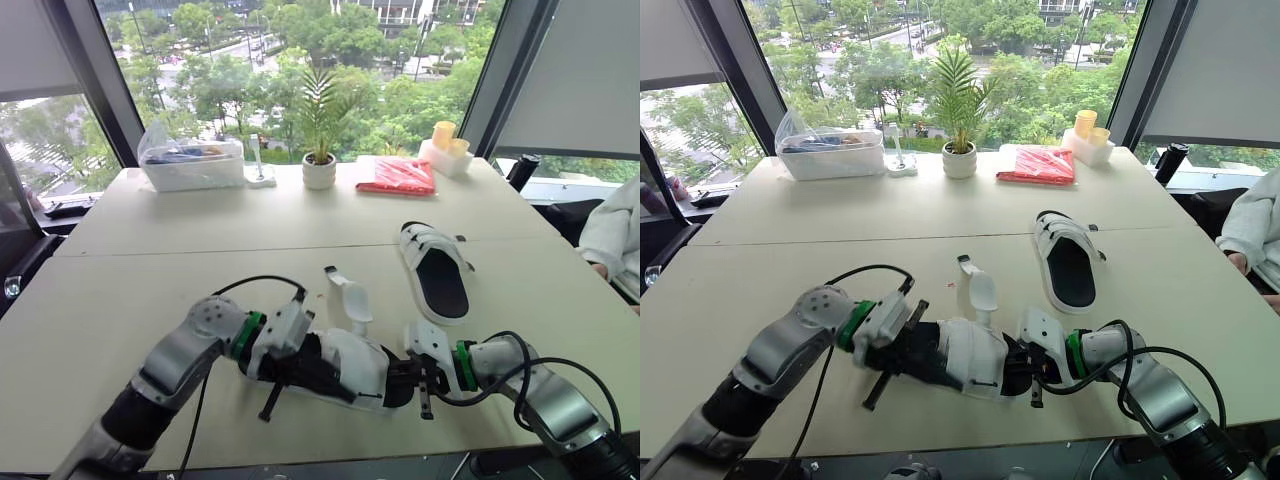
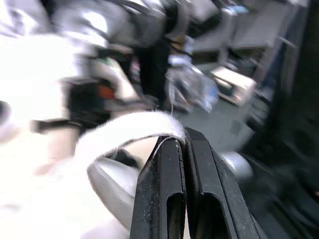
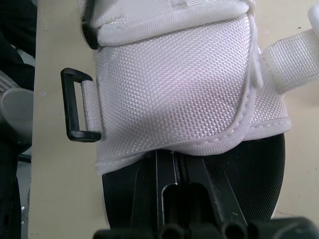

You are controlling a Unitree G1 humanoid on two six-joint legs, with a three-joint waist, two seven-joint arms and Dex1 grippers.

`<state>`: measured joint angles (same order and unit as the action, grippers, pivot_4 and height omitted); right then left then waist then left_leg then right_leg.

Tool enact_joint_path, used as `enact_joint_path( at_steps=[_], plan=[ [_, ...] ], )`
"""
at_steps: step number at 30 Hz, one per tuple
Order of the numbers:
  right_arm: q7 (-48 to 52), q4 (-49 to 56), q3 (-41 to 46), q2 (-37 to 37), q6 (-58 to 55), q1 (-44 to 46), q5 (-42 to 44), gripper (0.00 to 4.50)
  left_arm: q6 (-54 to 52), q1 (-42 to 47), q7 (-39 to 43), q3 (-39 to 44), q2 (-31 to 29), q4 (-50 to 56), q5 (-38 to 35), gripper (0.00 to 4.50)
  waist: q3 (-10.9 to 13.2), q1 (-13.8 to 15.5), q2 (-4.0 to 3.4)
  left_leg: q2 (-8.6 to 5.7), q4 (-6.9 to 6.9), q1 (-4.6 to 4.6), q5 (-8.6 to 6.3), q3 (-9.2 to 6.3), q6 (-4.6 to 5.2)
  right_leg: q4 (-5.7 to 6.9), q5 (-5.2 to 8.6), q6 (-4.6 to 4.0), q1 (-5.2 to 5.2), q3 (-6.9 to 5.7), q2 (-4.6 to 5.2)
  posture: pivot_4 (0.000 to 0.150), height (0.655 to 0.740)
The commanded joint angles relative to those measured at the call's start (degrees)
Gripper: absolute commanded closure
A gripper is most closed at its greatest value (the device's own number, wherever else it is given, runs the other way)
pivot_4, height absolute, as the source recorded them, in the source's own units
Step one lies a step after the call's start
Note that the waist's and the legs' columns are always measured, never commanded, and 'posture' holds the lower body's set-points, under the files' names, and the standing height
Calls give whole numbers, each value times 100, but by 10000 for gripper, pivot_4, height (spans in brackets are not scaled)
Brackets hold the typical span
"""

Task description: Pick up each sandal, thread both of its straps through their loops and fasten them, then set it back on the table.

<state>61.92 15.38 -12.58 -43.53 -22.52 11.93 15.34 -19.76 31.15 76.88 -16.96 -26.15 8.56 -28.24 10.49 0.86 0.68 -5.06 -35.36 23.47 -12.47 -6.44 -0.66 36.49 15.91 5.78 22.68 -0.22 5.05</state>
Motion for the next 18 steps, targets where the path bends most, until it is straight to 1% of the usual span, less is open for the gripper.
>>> enact_joint_path(
  at_steps=[1, 5, 7, 14, 18],
  plan=[
    [-11, -138, -122, -40, -52, -121, -157, 45000, 253, 500, -582, 604, 358, -336, -116, 44599, 2, 2, 3, 0, -4, 0, 0, -2, 0, 1, 0, 1, -1, -1, 0, 1500, 7400],
    [-29, -164, -140, -55, -7, -114, -167, 45000, 405, 636, -910, 721, 607, -632, 14, 44599, 2, 3, 3, -3, -7, 0, 0, -2, 0, 0, -2, 4, -5, -1, 1, 1500, 7400],
    [-32, -162, -147, -55, 0, -111, -168, 45000, 436, 598, -911, 719, 623, -722, 48, 44599, 2, 3, 4, -5, -7, 0, -1, -3, 1, 0, -5, 9, -6, -1, 1, 1500, 7400],
    [-20, -184, -178, -39, 28, -82, -205, 45000, 489, 526, -719, 607, 639, -1218, 168, 44599, 2, -11, 4, -5, -8, 0, 0, -3, 0, 2, -7, 12, -6, -1, 0, 1500, 7400],
    [-86, -165, -155, 6, -5, -49, -190, 45000, 247, 551, -532, 610, 589, -1095, -8, 44599, 2, -14, 3, -5, -8, 0, -1, -4, 0, 3, -7, 11, -5, -1, 0, 1500, 7400]
  ],
)
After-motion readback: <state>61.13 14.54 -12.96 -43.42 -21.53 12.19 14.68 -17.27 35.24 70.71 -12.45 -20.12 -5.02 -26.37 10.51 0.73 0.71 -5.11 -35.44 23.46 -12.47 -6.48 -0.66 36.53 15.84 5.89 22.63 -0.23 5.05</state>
